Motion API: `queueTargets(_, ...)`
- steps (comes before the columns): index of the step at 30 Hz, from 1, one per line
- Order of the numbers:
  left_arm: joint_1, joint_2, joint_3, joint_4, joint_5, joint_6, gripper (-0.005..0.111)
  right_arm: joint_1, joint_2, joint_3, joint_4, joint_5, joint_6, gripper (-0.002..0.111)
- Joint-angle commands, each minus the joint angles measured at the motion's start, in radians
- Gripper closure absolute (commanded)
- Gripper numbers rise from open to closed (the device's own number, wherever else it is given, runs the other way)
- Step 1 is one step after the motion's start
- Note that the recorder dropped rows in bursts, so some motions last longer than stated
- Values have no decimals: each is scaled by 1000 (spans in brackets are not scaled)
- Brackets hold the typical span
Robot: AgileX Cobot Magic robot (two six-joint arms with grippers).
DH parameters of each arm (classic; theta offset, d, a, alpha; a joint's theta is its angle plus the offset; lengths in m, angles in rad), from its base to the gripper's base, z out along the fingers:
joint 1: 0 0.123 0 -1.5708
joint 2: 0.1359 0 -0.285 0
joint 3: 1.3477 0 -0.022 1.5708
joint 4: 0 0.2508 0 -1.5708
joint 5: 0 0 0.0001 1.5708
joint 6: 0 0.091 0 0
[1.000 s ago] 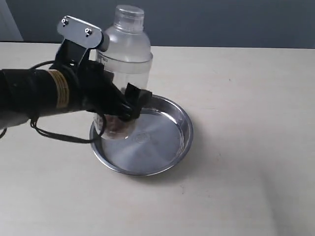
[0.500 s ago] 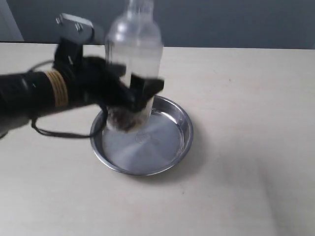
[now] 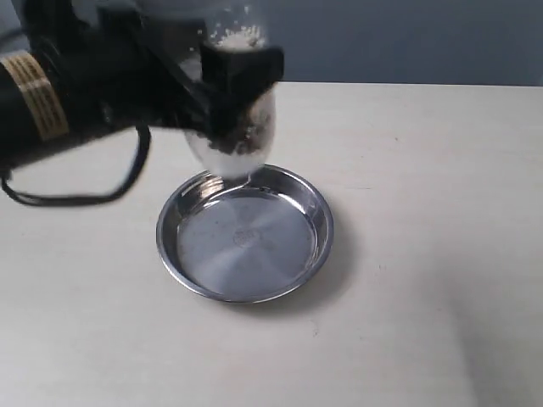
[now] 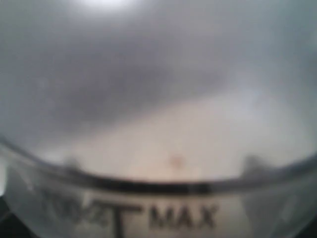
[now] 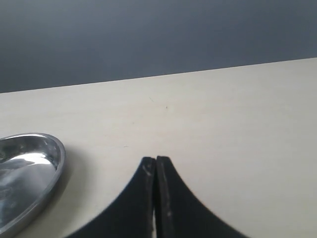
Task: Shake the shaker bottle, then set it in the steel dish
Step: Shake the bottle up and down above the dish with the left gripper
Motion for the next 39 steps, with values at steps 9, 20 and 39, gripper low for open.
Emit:
queueTargets(9, 4, 72, 96, -1, 27, 24, 106, 3, 4, 1, -9, -16, -4, 109)
queueTargets(20, 21, 163, 44, -36, -14, -9, 106, 3, 4, 1, -2, -14, -4, 109)
queueTargets(39, 13, 126, 11, 24, -26, -27, 106, 3, 4, 1, -2, -16, -4, 109)
